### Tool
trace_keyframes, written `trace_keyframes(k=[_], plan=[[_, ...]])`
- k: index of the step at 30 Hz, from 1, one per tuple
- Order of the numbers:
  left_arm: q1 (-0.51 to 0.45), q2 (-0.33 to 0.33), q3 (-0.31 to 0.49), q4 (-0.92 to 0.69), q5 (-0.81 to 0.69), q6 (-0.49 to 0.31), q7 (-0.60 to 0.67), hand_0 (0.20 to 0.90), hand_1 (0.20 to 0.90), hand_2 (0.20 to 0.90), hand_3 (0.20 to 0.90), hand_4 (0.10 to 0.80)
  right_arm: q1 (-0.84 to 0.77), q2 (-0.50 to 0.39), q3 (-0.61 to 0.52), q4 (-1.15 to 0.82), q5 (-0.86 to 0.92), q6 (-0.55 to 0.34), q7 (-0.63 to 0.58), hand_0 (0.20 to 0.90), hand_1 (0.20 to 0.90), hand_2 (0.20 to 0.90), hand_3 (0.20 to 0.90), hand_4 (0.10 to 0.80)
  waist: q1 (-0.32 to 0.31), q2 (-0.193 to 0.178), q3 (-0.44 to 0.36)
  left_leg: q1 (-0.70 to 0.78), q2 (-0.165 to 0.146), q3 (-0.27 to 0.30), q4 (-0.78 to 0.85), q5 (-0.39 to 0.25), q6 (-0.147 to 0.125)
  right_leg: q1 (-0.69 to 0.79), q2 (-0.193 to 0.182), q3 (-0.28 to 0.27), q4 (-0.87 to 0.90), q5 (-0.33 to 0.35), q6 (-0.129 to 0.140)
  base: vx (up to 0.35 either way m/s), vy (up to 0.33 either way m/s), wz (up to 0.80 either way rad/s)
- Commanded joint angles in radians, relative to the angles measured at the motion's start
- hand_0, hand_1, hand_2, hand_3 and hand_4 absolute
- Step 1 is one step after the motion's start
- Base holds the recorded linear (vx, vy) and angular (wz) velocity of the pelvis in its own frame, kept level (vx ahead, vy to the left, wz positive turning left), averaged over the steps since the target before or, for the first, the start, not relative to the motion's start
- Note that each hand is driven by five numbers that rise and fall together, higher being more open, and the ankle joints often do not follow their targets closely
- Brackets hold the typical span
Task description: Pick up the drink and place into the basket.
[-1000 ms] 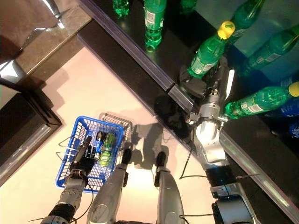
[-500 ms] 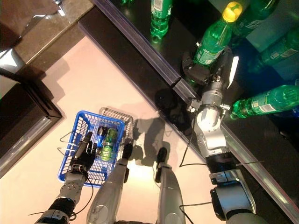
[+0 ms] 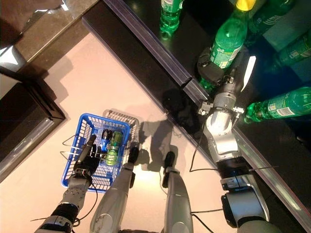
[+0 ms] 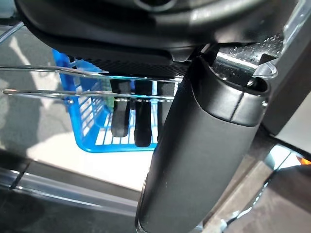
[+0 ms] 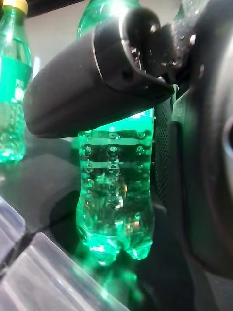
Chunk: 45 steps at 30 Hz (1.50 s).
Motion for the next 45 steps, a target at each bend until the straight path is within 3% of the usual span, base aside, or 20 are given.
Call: trace_keyframes(k=[1,8,14,19,23,31,35,45], plan=[[0.003,0.104,0.056,-0.175,0.000,-0.123,-0.123,0.300,0.300,0.300,0.200,0.100,-0.070,-0.079,-0.070,-0.180,-0.145,-0.160,-0.091,0.300,0.300,0.300,0.200,0.100,-0.009,0.033,-0.019,0.001,-0.078,0.101,0.137,-0.145,0.109,0.050,0.032,-0.003,-0.093,0.038,0.047,-0.004,0.033,0.00],[0.048,0.078,0.067,-0.201,0.010,-0.139,-0.133,0.300,0.300,0.300,0.200,0.100,0.020,-0.063,-0.105,-0.324,-0.273,-0.224,-0.103,0.300,0.300,0.300,0.200,0.100,-0.029,0.037,-0.019,0.040,-0.084,0.109,0.122,-0.149,0.120,0.070,0.029,0.021,-0.101,0.047,0.060,-0.005,0.041,-0.01],[0.081,0.072,0.091,-0.216,0.031,-0.133,-0.123,0.300,0.300,0.300,0.200,0.100,0.123,-0.055,-0.134,-0.474,-0.293,-0.237,-0.025,0.300,0.300,0.300,0.200,0.100,-0.052,0.026,-0.019,0.124,-0.085,0.120,0.103,-0.157,0.124,0.142,0.031,0.049,-0.132,0.062,0.071,0.030,0.011,-0.09],[0.150,0.064,0.118,-0.249,0.075,-0.108,-0.116,0.300,0.300,0.300,0.200,0.100,0.309,-0.048,-0.143,-0.576,-0.183,-0.241,0.180,0.300,0.300,0.300,0.200,0.100,-0.067,0.003,-0.081,0.240,-0.080,0.128,0.043,-0.156,0.121,0.258,0.025,0.065,-0.203,0.079,0.084,0.082,-0.030,-0.07],[0.190,0.054,0.125,-0.280,0.131,-0.092,-0.092,0.300,0.300,0.300,0.200,0.100,0.438,-0.044,-0.124,-0.595,-0.209,-0.243,0.264,0.300,0.300,0.300,0.200,0.100,-0.067,-0.013,-0.138,0.315,-0.077,0.131,-0.008,-0.148,0.113,0.341,0.020,0.067,-0.261,0.090,0.094,0.066,-0.070,-0.10],[0.223,0.048,0.097,-0.312,0.298,-0.054,-0.055,0.300,0.300,0.300,0.200,0.100,0.621,-0.017,-0.007,-0.536,-0.101,-0.155,0.484,0.300,0.300,0.300,0.200,0.100,-0.077,-0.026,-0.306,0.502,-0.056,0.133,-0.213,-0.101,0.086,0.520,0.033,0.074,-0.440,0.117,0.097,0.034,-0.032,-0.01],[0.220,0.053,0.069,-0.316,0.372,-0.052,-0.086,0.300,0.300,0.300,0.200,0.100,0.668,0.020,0.061,-0.468,-0.092,-0.111,0.552,0.300,0.300,0.300,0.200,0.100,-0.079,-0.022,-0.354,0.559,-0.044,0.145,-0.280,-0.086,0.075,0.572,0.042,0.051,-0.492,0.120,0.087,-0.025,-0.004,0.04],[0.220,0.051,0.052,-0.331,0.400,-0.032,-0.186,0.300,0.300,0.300,0.200,0.100,0.727,0.051,0.174,-0.315,-0.157,0.007,0.671,0.300,0.300,0.300,0.200,0.100,-0.083,-0.002,-0.407,0.619,-0.027,0.167,-0.354,-0.067,0.056,0.630,0.048,0.014,-0.521,0.092,0.066,-0.026,0.020,0.10]])
